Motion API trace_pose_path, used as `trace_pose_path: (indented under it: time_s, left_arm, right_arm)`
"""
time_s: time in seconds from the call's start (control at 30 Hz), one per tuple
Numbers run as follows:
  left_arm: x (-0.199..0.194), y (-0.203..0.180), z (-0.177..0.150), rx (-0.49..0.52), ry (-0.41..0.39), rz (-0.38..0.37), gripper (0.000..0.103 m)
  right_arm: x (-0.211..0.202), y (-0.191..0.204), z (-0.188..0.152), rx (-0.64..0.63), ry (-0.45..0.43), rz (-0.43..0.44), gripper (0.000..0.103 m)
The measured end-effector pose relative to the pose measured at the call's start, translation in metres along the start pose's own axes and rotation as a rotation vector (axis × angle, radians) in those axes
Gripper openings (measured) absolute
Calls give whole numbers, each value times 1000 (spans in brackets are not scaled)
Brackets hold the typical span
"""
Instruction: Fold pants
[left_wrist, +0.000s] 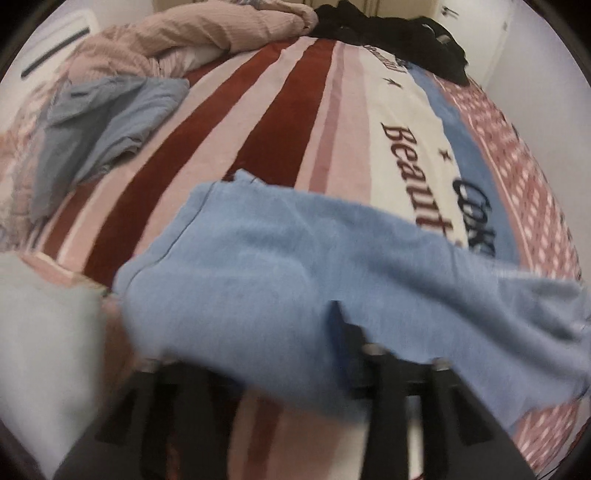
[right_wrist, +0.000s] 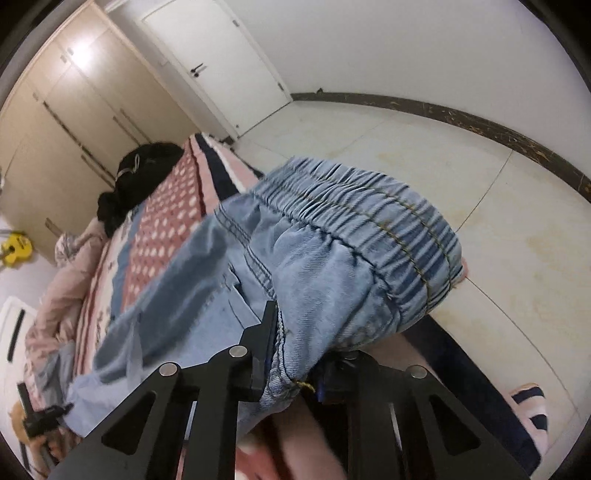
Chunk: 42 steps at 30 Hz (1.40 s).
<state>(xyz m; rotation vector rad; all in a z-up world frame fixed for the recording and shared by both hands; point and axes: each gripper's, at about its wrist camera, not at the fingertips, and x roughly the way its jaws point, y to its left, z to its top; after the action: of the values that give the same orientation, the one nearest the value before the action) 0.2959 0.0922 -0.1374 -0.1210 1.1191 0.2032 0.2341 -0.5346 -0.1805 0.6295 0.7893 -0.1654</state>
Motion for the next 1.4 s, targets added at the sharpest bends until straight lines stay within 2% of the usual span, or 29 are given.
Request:
trace_pose_path:
  time_s: [0.13,0.2,0.27,0.33,0.57,0.67,0.77,0.8,0.83,0.9,0.97,1.07,1.1,1.13,1.27,1.33,1.4]
  left_arm:
    - [-35,2,-17,65,-72,25,63]
    - [-57,3,-22,78,-122,-12,70]
    - [-72,1,-25,87,-156,-58,73]
    - [-82,-8,-25,105,-185,-92,73]
    - [-78,-49,-31,222,-224,-85,73]
    - [-71,-56,-33,220,-213,-144,73]
    - [-69,-67,-39,244,-209,-216,76]
    - [-68,-72,-41,256,-211,-239,79]
    - [-69,-77,-42,266,-216,-256,79]
    - [-71,-88,-46,290,-224,-296,79]
    - [-73,-97,-49,301,-231,-335,79]
    - [-78,-107,-51,301,-239,-383,79]
    - [-79,-111,-52,300,-243,-400,79]
    - [-81,-113,-53,299,-245,-410,79]
    - [-89,-117,-56,298,-259,-437,79]
    - [-93,-117,-57,300,-268,-434,79]
    - [-96,-114,-59,304,-279,-429,79]
  right_arm:
    - [-14,7,-15,-76,2,-10,16]
    - [-26,11,-23,-137,12,-23,18]
    - [-38,18,-32,-187,33,-25,19]
    - [-48,17,-35,-181,29,-1,21]
    - [-24,0,-1,-153,25,45,22]
    - [-16,-9,2,-132,48,79,24]
    - [-16,-19,-3,-98,126,107,29]
    - [-18,-23,-7,-84,147,118,34]
    - [-23,-29,-12,-70,156,109,52]
    - [-40,-36,-21,-64,135,88,80]
    - [-63,-36,-30,-105,103,84,83]
    - [-96,-17,-42,-236,36,59,88]
    - [-105,-4,-45,-295,13,66,96]
    - [-115,12,-49,-368,-17,83,99]
    - [-134,74,-62,-610,-153,108,102]
    - [-131,108,-60,-695,-161,170,103]
    - [-119,138,-57,-755,-120,232,103]
